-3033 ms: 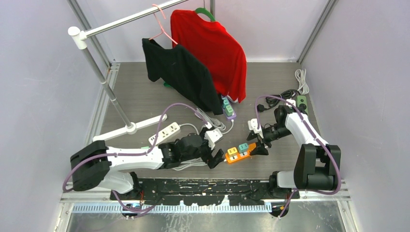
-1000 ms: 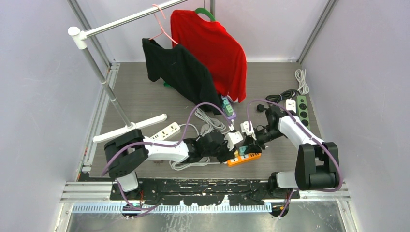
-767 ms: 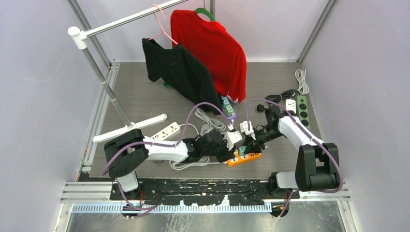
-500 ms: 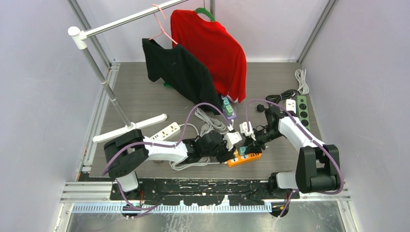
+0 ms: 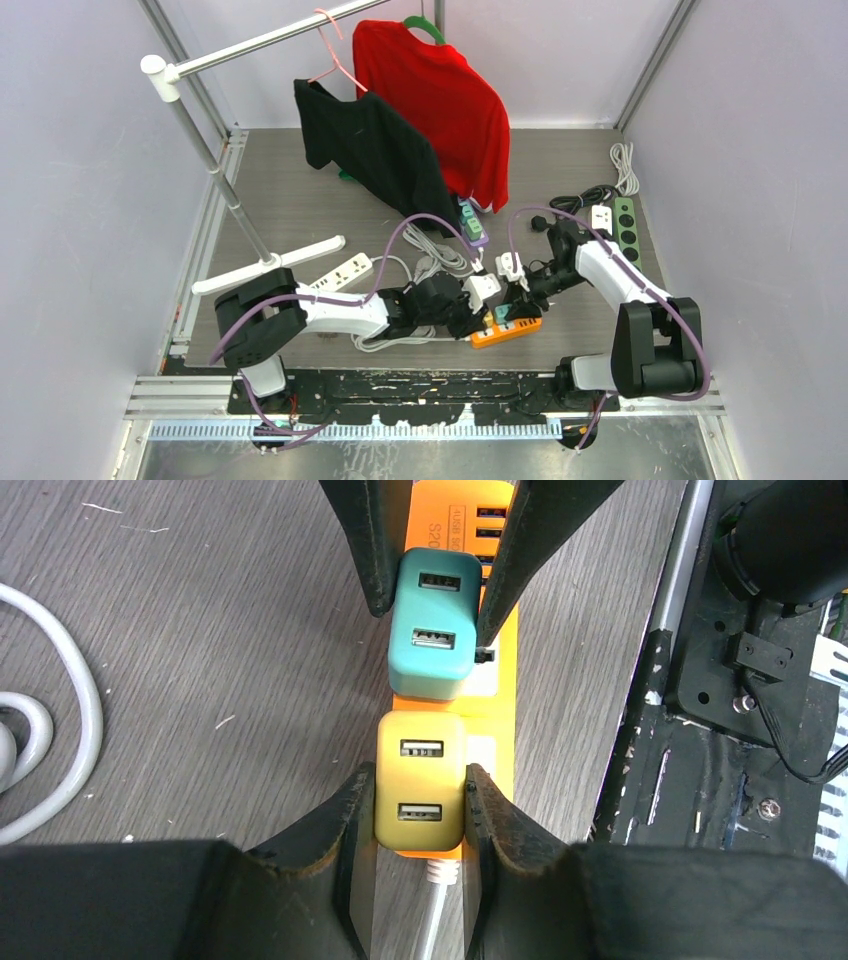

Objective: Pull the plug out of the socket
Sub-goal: Remove the plug from the socket.

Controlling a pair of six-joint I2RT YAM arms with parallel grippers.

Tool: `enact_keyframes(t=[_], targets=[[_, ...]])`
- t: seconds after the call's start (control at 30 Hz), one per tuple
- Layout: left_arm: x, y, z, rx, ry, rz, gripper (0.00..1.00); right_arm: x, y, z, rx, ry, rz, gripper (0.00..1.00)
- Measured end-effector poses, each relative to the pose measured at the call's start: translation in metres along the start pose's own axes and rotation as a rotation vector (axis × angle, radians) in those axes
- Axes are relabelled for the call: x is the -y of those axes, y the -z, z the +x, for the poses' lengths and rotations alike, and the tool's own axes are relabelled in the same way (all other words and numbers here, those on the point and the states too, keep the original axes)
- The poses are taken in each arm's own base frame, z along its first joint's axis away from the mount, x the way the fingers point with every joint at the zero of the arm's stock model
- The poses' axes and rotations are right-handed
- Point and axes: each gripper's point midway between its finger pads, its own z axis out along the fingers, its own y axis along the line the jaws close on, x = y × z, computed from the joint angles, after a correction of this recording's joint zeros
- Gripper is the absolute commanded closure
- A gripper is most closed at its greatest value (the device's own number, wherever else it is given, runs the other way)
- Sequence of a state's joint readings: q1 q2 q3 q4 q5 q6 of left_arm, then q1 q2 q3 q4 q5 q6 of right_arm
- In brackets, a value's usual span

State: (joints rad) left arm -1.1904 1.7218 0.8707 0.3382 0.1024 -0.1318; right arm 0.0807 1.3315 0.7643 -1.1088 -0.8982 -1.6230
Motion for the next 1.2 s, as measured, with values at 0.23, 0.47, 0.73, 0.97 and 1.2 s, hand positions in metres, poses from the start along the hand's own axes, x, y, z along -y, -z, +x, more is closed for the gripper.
enact_keyframes(t=[0.23, 0.47, 0.73, 0.97, 1.2], targets=[[-0.003, 0.0, 0.0, 0.001, -0.002, -0.02, 1.0, 0.009, 0.005, 0.001, -0.006, -0.054, 0.016, 0.99], [-0.003, 0.002, 0.0, -0.001, -0.014, -0.03, 1.0, 0.003, 0.007, 0.001, 0.003, 0.009, -0.01, 0.99], [-0.001, 0.004, 0.004, -0.02, -0.017, -0.027, 1.0, -0.004, -0.001, -0.003, 0.022, 0.104, -0.034, 0.99], [-0.002, 0.004, 0.003, -0.018, -0.013, -0.037, 1.0, 0.003, 0.001, -0.004, 0.036, 0.028, -0.019, 0.99], [-0.004, 0.003, -0.002, 0.022, -0.001, -0.049, 1.0, 0.004, 0.012, -0.002, 0.1, -0.007, 0.017, 0.99]])
